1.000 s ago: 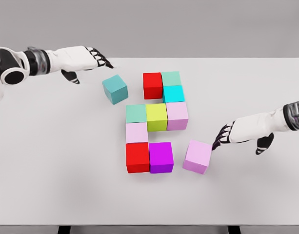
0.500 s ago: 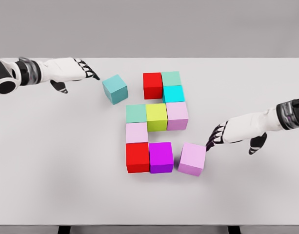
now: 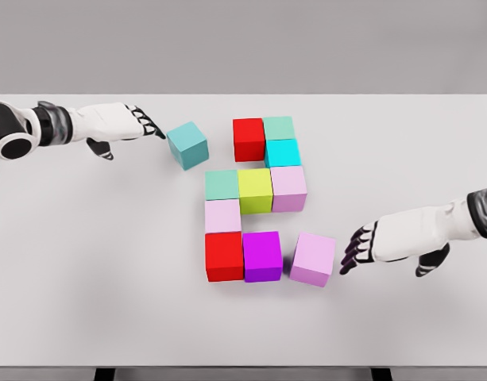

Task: Assemble the squares on the desktop into the number 2

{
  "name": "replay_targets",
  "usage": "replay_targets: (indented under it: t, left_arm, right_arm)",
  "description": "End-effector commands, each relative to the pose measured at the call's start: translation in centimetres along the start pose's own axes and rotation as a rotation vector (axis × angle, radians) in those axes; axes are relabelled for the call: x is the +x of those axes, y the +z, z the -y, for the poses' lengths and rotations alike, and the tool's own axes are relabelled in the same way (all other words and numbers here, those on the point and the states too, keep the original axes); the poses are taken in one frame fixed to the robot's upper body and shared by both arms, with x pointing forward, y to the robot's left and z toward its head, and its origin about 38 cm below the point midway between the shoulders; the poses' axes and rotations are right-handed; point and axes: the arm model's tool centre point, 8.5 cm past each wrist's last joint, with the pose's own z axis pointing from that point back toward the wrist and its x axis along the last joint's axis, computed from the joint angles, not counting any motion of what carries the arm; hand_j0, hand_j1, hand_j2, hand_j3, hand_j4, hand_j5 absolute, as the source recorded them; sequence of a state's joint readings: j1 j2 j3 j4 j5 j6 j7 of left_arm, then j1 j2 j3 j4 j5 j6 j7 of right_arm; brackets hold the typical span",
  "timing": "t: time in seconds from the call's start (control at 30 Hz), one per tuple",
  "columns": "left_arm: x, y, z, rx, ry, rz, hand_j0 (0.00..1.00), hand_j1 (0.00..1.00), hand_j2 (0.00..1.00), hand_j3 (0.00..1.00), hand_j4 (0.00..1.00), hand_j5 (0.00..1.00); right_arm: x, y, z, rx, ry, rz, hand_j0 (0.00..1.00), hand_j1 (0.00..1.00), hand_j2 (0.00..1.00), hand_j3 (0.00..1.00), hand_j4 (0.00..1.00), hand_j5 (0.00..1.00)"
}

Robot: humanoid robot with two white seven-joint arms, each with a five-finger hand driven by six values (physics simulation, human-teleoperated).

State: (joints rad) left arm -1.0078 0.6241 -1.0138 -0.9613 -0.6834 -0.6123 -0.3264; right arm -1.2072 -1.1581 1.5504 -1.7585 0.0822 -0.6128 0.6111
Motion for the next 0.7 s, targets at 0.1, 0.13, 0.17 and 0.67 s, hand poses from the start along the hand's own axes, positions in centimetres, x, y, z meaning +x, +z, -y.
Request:
replay_targets:
  t: [0.1,0.13,0.17,0.67]
  left_arm:
    - [-0.1,-0.1,-0.2,0.006,0.004,-0.002,0.96,0.96,0.96,0.96,0.96,0.96]
    - [0.1,-0.3,-0.3,0.008,0.005,0.002,0.96,0.96,0.96,0.96,0.96,0.96]
    - [0.1,-0.3,-0.4,0.009,0.005,0.001,0.96,0.96,0.96,0.96,0.96,0.96]
    - [0.4,-1.5,-1.3,0.018,0.013,0.01,0.99,0.99,0.99,0.99,0.99,0.99]
  right_arm:
    - [0.1,-1.0,1.0,-0.007,0.019,0.024,0.99,0.99,0.99,0.99,0.99,0.99]
    - [-0.4,-1.1,1.0,-0.007,0.012,0.014,0.99,0.99,0.99,0.99,0.99,0.99]
    - [-0.9,-1.2,1.0,-0.006,0.005,0.006,0.99,0.99,0.99,0.99,0.99,0.99]
    - [-1.9,-1.2,1.8,-0.022,0.004,-0.014,0.99,0.99,0.99,0.99,0.99,0.99]
